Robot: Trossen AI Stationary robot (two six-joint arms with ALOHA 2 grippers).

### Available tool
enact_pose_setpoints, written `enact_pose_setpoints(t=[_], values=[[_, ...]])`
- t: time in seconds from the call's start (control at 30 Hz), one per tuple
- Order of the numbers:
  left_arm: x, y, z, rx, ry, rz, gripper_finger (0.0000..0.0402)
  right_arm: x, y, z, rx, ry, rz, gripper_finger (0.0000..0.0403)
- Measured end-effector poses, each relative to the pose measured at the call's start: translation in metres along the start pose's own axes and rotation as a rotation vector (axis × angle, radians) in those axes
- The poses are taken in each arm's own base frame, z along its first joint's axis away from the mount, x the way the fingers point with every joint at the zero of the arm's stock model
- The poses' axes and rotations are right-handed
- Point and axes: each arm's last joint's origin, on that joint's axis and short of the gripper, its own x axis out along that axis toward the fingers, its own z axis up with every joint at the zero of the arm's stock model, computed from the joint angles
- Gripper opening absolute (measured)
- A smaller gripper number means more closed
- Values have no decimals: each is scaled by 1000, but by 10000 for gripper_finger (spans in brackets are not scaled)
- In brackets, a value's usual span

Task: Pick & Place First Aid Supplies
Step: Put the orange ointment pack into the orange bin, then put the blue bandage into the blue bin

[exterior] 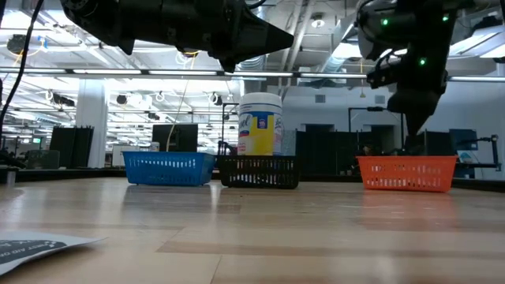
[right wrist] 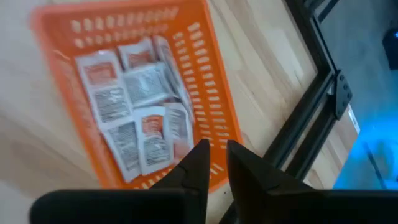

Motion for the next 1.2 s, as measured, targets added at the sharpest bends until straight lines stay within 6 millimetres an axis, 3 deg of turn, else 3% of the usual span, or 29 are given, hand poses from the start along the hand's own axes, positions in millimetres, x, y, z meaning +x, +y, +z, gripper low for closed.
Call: enact_pose_setpoints(t=[0.23, 0.43, 0.7, 0.83, 1.0, 1.1, 1.2], values=[[0, 0, 0, 0, 0, 0, 21, 4, -2, 2, 17, 15, 7, 59], [0, 0, 0, 0, 0, 0, 21, -4, 9, -4, -19, 20, 106, 59], [0, 0, -1, 1, 5, -1, 21, -53, 39, -27, -378, -270, 471, 49], [0, 0, -1, 2, 13, -2, 21, -79, 35, -46, -496, -384, 636, 40], [0, 0, -2, 3, 16, -3, 21, -87, 4, -71, -363, -357, 642, 32], [0, 0, -2, 3, 16, -3, 21, -76, -6, -87, -247, -331, 673, 29], [0, 0, -2, 3, 18, -3, 21, -60, -1, -103, -167, -260, 791, 27]])
